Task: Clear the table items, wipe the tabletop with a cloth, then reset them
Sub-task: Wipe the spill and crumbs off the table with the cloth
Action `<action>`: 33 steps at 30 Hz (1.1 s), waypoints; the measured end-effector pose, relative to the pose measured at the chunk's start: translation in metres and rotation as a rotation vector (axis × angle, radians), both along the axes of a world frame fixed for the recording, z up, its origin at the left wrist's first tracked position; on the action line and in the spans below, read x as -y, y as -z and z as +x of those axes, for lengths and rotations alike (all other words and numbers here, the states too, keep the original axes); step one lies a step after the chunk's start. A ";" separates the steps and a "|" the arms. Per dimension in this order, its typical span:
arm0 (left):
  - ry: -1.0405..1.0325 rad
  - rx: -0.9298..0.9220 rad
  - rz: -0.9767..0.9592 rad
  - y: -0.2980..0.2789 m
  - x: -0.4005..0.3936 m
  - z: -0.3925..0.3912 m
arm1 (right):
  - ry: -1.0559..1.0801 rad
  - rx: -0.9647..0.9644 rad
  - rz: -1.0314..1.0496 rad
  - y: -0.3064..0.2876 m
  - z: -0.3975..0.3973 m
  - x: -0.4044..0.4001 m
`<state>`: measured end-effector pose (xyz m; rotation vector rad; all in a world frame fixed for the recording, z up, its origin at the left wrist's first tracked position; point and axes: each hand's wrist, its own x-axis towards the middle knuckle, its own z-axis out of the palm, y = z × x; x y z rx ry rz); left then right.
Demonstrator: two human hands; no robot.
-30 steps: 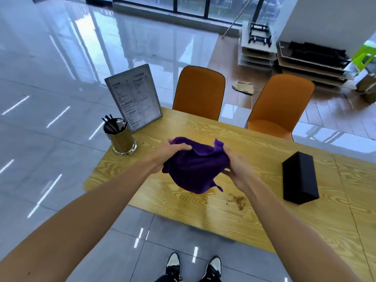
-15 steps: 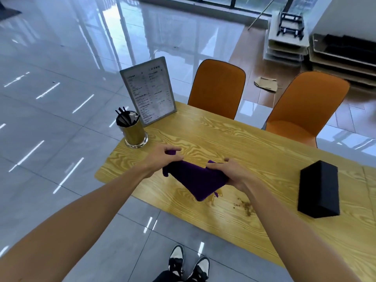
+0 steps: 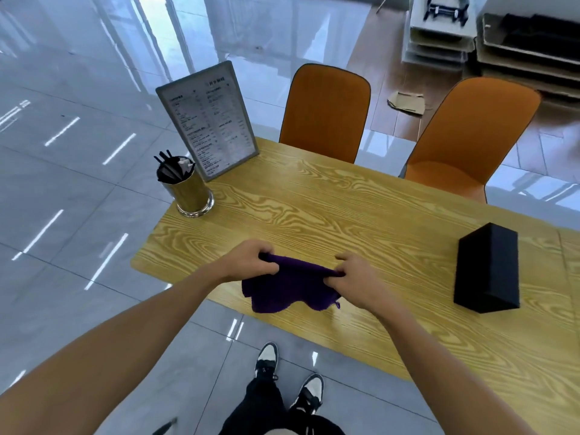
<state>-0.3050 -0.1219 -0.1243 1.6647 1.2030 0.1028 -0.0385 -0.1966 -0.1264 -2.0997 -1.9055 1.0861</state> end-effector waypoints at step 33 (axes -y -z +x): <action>0.247 -0.490 0.542 0.203 0.052 0.038 | 0.080 0.388 0.138 0.184 -0.061 0.054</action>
